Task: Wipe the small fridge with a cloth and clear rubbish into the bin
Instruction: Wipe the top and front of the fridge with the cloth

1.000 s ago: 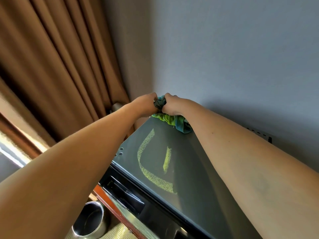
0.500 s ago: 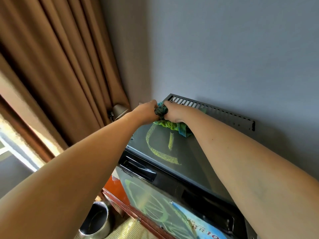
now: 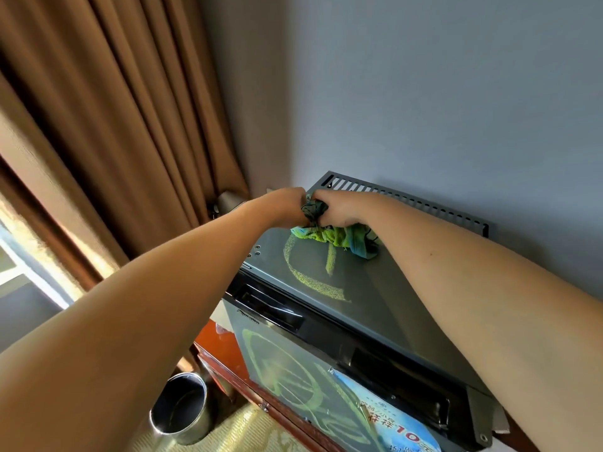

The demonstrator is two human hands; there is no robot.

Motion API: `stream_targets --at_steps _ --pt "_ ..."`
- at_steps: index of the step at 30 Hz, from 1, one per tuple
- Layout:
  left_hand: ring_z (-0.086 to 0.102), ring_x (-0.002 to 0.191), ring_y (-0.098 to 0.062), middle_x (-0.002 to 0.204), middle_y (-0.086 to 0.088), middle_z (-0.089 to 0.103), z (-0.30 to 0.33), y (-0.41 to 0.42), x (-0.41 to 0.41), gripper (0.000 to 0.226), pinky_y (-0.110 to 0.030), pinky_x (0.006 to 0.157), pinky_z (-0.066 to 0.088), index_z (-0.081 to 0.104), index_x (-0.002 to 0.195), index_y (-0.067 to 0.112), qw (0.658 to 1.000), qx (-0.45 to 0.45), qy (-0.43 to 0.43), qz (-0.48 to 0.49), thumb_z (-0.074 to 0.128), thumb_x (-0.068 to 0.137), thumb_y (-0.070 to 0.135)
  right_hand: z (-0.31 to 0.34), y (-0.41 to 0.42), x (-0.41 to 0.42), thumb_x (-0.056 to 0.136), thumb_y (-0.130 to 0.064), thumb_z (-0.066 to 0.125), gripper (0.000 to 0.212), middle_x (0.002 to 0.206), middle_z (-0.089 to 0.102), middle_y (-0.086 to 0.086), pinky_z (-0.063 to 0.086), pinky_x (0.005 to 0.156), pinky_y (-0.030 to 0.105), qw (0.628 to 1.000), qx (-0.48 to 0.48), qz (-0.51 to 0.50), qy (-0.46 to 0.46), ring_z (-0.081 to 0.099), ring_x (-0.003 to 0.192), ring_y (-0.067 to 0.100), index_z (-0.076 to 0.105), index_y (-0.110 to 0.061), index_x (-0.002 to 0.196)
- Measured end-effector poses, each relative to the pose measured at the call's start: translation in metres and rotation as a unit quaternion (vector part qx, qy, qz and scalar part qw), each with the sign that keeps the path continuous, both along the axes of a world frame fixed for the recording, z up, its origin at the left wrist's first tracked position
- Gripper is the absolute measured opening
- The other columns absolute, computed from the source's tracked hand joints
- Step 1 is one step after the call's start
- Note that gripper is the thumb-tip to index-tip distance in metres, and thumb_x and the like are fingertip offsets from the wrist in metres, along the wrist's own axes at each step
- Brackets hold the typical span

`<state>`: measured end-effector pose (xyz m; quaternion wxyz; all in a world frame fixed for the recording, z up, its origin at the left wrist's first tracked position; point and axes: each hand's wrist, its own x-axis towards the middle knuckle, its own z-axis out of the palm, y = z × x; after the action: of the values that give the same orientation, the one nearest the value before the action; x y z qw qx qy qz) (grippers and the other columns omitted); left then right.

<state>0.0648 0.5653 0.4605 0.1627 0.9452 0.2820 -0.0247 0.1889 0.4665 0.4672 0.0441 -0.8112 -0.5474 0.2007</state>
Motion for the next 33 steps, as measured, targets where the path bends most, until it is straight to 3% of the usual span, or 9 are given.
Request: stream_targets --at_steps 4,9,12,16,20,23,27,30,33 --pt "0.062 0.099 -0.03 0.115 -0.014 0.066 -0.001 0.01 0.011 0.042 -0.04 0.082 0.05 0.054 0.126 0.007 1.0 0.007 -0.012 0.025 0.064 0.09 0.027 -0.003 0.016 0.015 0.091 -0.018 0.059 0.038 0.108 0.061 0.006 0.05 0.078 0.037 1.0 0.013 0.005 0.013 0.061 0.1 0.026 0.047 -0.024 0.126" --pt "0.062 0.09 -0.029 0.109 -0.011 0.066 -0.002 0.018 0.035 0.036 -0.035 0.071 0.048 0.056 0.121 0.009 0.998 0.031 -0.038 0.045 0.061 0.09 0.026 -0.009 0.033 0.037 0.093 -0.021 0.053 0.022 0.092 0.052 -0.002 0.036 0.058 0.03 0.999 0.042 -0.002 0.004 0.052 0.079 0.015 0.04 -0.029 0.109" --pt "0.062 0.094 -0.03 0.108 -0.01 0.065 -0.003 0.021 0.046 0.031 -0.037 0.074 0.05 0.055 0.119 0.01 0.996 0.035 -0.048 0.062 0.059 0.09 0.021 -0.015 0.039 0.047 0.09 -0.021 0.052 0.014 0.088 0.051 -0.002 0.033 0.055 0.029 0.996 0.092 -0.005 -0.001 0.05 0.072 0.015 0.045 -0.026 0.101" --pt "0.06 0.089 -0.028 0.098 -0.007 0.061 -0.003 0.016 0.044 0.023 -0.033 0.062 0.04 0.05 0.109 0.012 0.996 0.028 -0.052 0.066 0.059 0.09 0.022 -0.026 0.032 0.043 0.092 -0.018 0.052 0.014 0.092 0.052 0.004 0.033 0.056 0.032 0.991 0.133 -0.025 0.008 0.051 0.075 0.018 0.045 -0.019 0.105" --pt "0.056 0.081 -0.028 0.088 -0.006 0.057 -0.005 -0.003 0.035 0.021 -0.033 0.064 0.039 0.042 0.103 0.014 0.996 0.033 -0.049 0.06 0.058 0.091 0.019 -0.03 0.016 0.034 0.092 -0.022 0.052 0.022 0.1 0.054 0.008 0.04 0.062 0.035 0.992 0.119 -0.046 0.014 0.057 0.089 0.026 0.043 -0.016 0.111" --pt "0.058 0.082 -0.028 0.089 -0.006 0.059 -0.005 -0.023 0.023 0.023 -0.035 0.065 0.043 0.043 0.108 0.014 0.997 0.025 -0.048 0.048 0.058 0.092 0.02 -0.027 -0.005 0.022 0.088 -0.027 0.053 0.033 0.1 0.059 0.008 0.047 0.067 0.037 0.992 0.106 -0.063 0.024 0.059 0.09 0.026 0.047 -0.017 0.119" --pt "0.059 0.084 -0.027 0.089 -0.006 0.058 -0.005 -0.054 0.001 0.033 -0.035 0.069 0.043 0.045 0.124 0.009 0.998 0.02 -0.048 0.025 0.057 0.095 0.019 -0.026 -0.04 -0.004 0.086 -0.031 0.054 0.031 0.1 0.058 0.01 0.045 0.062 0.033 0.991 0.093 -0.096 0.018 0.061 0.092 0.03 0.049 -0.018 0.114" --pt "0.053 0.07 -0.02 0.082 -0.004 0.056 -0.003 -0.077 -0.019 0.035 -0.032 0.063 0.041 0.045 0.128 0.008 0.999 0.016 -0.048 0.003 0.057 0.096 0.017 -0.026 -0.067 -0.026 0.09 -0.033 0.054 0.044 0.113 0.056 0.013 0.054 0.081 0.042 0.989 0.081 -0.122 0.013 0.06 0.099 0.033 0.044 -0.019 0.13" --pt "0.049 0.062 -0.013 0.075 -0.001 0.052 -0.004 -0.095 -0.038 0.036 -0.028 0.05 0.034 0.046 0.129 0.01 0.998 0.009 -0.054 -0.016 0.057 0.095 0.016 -0.027 -0.093 -0.048 0.092 -0.034 0.055 0.058 0.123 0.054 0.015 0.054 0.087 0.045 0.986 0.078 -0.147 0.009 0.059 0.101 0.033 0.034 -0.019 0.144"
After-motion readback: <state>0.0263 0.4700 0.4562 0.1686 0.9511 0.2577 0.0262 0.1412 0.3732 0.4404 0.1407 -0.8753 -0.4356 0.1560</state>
